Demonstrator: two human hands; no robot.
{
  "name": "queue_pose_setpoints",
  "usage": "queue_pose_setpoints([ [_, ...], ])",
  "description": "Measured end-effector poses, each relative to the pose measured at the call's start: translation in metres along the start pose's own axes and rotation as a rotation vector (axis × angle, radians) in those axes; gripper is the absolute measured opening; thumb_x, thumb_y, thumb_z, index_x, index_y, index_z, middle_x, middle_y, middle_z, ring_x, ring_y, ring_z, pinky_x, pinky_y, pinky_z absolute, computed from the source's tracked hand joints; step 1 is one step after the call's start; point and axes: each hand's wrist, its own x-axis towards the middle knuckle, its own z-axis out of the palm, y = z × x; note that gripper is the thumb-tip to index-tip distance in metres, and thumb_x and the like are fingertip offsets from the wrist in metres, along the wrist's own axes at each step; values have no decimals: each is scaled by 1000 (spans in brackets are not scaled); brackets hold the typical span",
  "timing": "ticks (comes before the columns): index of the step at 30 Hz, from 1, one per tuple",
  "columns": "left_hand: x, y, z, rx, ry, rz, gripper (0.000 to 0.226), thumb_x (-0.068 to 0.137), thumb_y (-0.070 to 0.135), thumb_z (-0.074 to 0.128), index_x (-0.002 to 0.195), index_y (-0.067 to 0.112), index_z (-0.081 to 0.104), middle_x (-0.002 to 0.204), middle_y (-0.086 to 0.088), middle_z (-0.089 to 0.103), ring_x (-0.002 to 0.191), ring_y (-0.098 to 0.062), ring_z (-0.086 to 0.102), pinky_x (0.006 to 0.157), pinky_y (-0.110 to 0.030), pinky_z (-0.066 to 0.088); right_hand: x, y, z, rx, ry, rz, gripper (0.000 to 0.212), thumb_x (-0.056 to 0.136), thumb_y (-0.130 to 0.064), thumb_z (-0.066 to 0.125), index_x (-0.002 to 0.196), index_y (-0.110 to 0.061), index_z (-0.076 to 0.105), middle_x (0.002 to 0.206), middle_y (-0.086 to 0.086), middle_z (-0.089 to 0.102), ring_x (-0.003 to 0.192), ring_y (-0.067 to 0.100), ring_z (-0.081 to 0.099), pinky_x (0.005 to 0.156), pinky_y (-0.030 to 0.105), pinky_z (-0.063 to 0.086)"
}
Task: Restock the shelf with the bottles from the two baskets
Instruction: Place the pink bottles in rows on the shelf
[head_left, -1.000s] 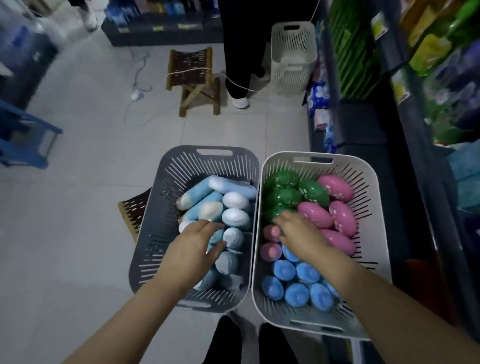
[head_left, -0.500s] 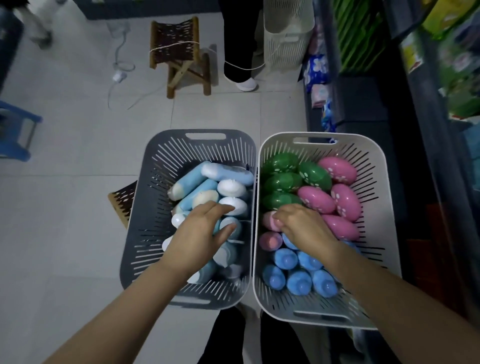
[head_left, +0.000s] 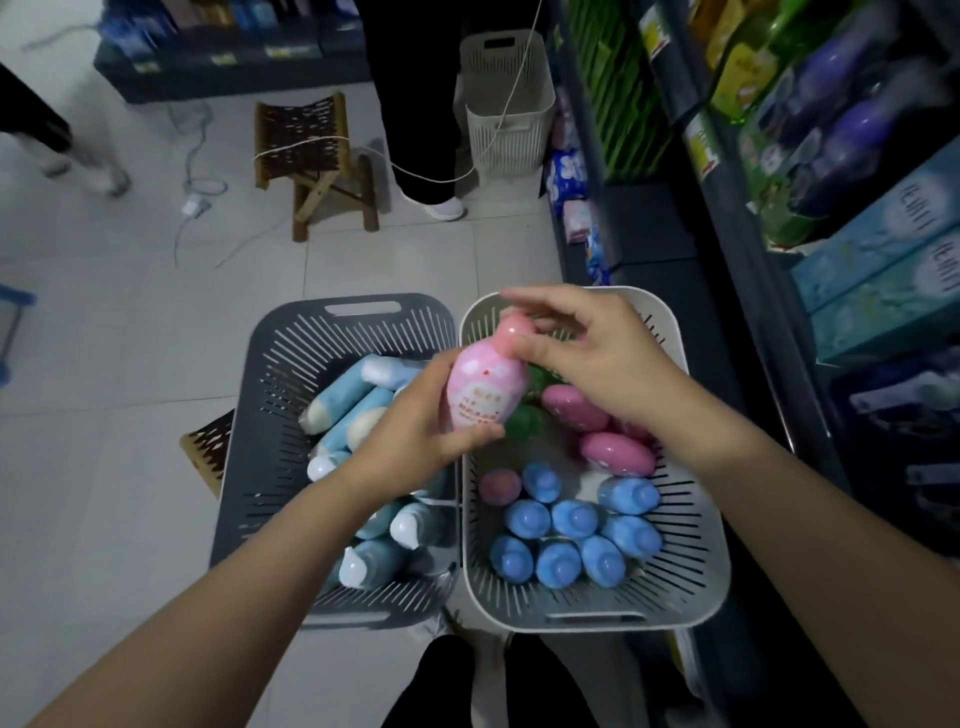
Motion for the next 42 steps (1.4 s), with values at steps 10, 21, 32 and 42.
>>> queue_pose_setpoints([
  [10, -38, -53, -39, 7, 323, -212, 59, 79, 14, 74, 121, 28, 34, 100, 13, 51, 81, 11, 55, 70, -17, 49, -21, 119, 75, -727, -536, 156, 40, 83, -31, 66, 121, -20, 59, 122, 6, 60, 111, 26, 57, 93, 34, 46],
  [21, -73, -83, -30, -15, 376, -329, 61, 74, 30, 77, 117, 38, 34, 102, 18, 52, 90, 5, 56, 77, -25, 50, -25, 154, 101, -855, -563, 67, 11, 90, -19, 49, 79, -19, 49, 100, 8, 61, 92, 29, 61, 76, 33, 45],
  [32, -36, 5, -45, 29, 283, -148, 55, 80, 17, 74, 119, 18, 34, 98, 8, 48, 84, -5, 55, 64, -18, 52, -13, 36, 18, -709, -336, -19, 12, 88, -19, 56, 85, -8, 60, 85, 2, 47, 83, 23, 52, 75, 37, 42],
  [42, 2, 98, -61, 6, 131, 225, 69, 68, 50, 66, 124, 28, 32, 102, 10, 49, 86, 0, 54, 70, -19, 47, -65, -77, -45, -742, 81, 17, 21, 88, -25, 56, 97, -8, 63, 93, 6, 54, 90, 25, 55, 82, 41, 44],
])
